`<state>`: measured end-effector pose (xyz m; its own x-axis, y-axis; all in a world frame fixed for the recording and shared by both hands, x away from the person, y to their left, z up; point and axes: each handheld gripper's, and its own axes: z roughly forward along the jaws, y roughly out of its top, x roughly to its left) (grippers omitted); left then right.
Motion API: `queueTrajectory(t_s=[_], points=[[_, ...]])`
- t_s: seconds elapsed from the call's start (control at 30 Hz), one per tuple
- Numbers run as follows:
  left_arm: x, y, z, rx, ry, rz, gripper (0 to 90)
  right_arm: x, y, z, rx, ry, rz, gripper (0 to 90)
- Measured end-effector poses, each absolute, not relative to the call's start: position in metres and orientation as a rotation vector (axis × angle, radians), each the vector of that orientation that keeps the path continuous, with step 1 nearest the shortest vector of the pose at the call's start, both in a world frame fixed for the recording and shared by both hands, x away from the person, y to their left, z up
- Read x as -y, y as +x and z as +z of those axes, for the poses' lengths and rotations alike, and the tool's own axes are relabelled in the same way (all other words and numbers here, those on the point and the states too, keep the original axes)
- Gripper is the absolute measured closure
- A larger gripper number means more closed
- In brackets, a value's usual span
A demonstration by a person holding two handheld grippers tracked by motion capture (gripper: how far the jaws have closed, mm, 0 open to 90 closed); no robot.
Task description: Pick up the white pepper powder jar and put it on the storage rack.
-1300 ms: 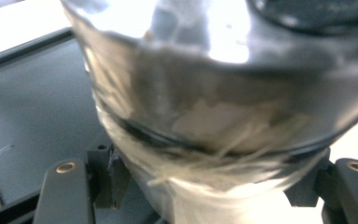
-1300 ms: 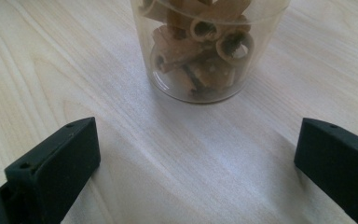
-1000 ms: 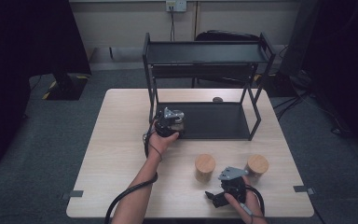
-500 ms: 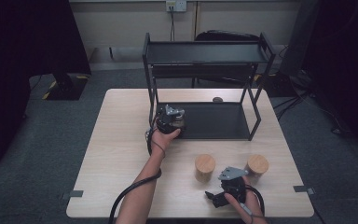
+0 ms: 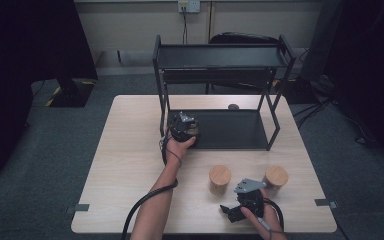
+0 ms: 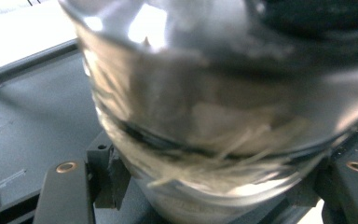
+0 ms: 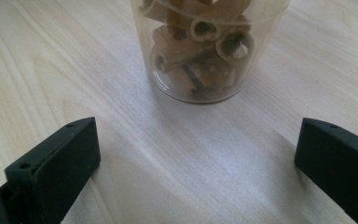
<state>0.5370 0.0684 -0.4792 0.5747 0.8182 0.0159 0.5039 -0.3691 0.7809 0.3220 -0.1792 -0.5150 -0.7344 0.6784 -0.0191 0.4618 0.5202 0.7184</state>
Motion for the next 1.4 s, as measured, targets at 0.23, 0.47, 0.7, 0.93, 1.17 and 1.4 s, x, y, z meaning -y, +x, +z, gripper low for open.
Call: queueTrajectory(t_s=[0.23,0.47,0.7,0.93,1.17,1.4], points=[[-0.065,0.539,-0.481,-1.066,2.037,0.546,30.7,0.179,0.322,-0.515,-2.467,0.953,1.034,0.0],[-0.063,0.54,-0.48,-1.08,2.047,0.559,30.6,0.179,0.322,-0.515,-2.467,0.952,1.034,0.0],[-0.063,0.541,-0.48,-1.081,2.055,0.558,30.4,0.179,0.322,-0.515,-2.467,0.953,1.034,0.0],[-0.062,0.541,-0.479,-1.096,2.052,0.545,28.9,0.179,0.322,-0.515,-2.467,0.953,1.034,0.0],[-0.06,0.54,-0.48,-1.149,2.062,0.513,12.7,0.179,0.322,-0.515,-2.467,0.952,1.034,0.0],[-0.057,0.535,-0.476,-1.162,2.061,0.499,7.9,0.179,0.322,-0.515,-2.467,0.952,1.034,0.0]])
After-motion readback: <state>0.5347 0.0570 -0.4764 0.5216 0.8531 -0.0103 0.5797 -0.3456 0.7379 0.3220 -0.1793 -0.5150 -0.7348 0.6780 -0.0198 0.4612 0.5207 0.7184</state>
